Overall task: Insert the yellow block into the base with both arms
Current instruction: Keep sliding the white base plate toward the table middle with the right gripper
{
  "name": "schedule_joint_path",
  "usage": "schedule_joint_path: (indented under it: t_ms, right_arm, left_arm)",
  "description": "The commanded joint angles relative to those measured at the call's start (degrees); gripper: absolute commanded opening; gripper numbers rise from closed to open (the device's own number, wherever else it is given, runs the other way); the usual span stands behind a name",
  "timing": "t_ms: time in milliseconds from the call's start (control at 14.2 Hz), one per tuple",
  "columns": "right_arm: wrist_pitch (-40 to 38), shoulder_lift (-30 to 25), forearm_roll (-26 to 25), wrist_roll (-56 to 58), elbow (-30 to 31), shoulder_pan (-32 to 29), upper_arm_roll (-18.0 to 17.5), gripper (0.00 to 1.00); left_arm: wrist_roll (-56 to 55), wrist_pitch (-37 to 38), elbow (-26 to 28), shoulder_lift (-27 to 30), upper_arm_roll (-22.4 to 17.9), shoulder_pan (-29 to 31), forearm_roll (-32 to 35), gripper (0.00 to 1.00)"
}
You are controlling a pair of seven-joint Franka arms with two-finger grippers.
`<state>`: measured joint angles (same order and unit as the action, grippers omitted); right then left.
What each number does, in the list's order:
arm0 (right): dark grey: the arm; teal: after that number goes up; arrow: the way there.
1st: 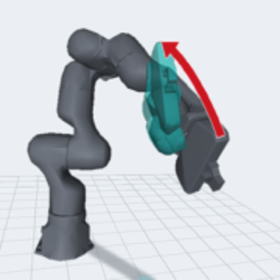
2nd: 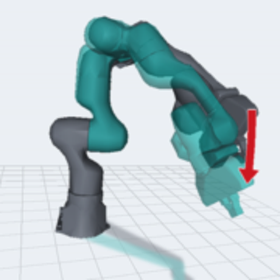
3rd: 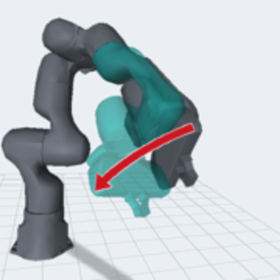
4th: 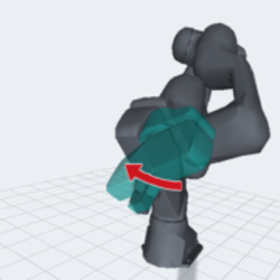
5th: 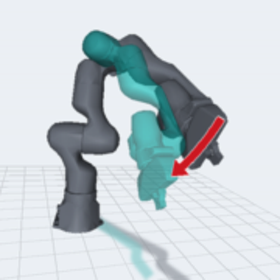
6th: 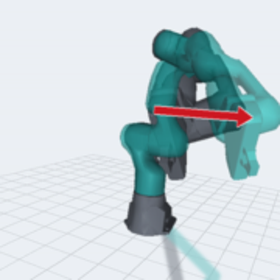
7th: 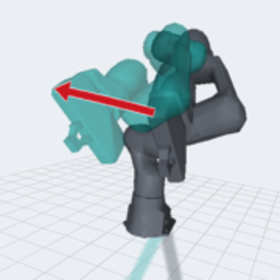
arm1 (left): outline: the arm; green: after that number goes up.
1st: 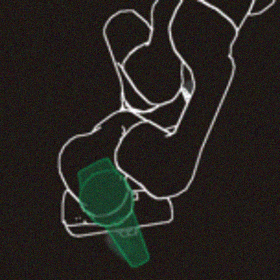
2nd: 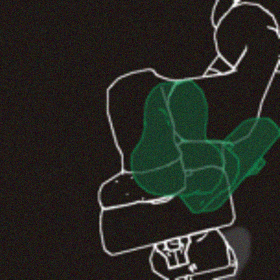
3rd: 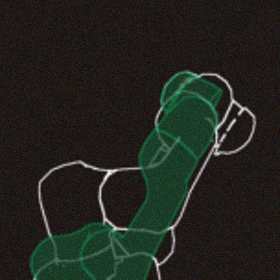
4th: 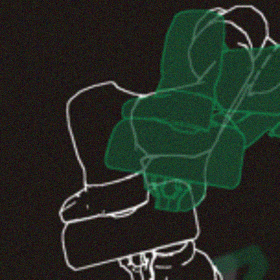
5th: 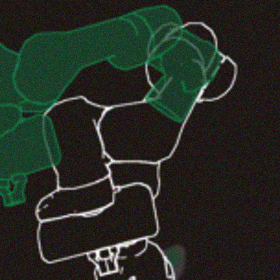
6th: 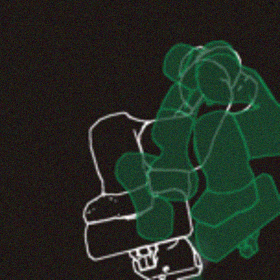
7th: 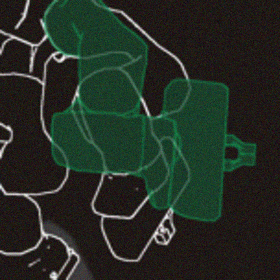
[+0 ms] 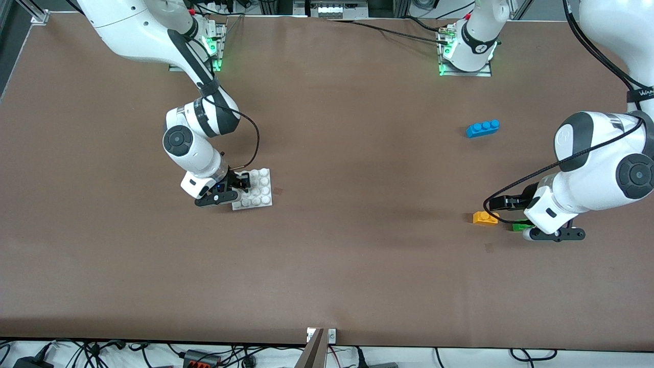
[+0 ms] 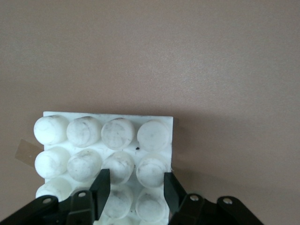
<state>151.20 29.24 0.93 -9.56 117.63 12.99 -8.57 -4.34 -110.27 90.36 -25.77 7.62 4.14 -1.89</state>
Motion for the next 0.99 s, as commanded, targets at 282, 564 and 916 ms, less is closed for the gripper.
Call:
schedule_joint_path:
  t_ms: [282,564,916]
  right_arm:
    - [-5.4,15.6,1.4,-13.0,-18.3,13.6,-1.2,0.54]
    - [-5.4,15.6,1.4,-13.2,-18.6,13.6,-1.3,0.54]
    - [-5.4,17.9,3.1,-20.1,-24.2,16.6,-3.9,0.51]
  left_arm:
    - [0.5,1.0,-1.1,-0.1,-0.2,-0.2,-0.6,1.0]
    - [0.6,1.0,-1.1,-0.1,-0.2,-0.2,-0.6,1.0]
    - [0.6,0.5,-1.1,-0.8,-0.2,-0.2,-0.5,1.0]
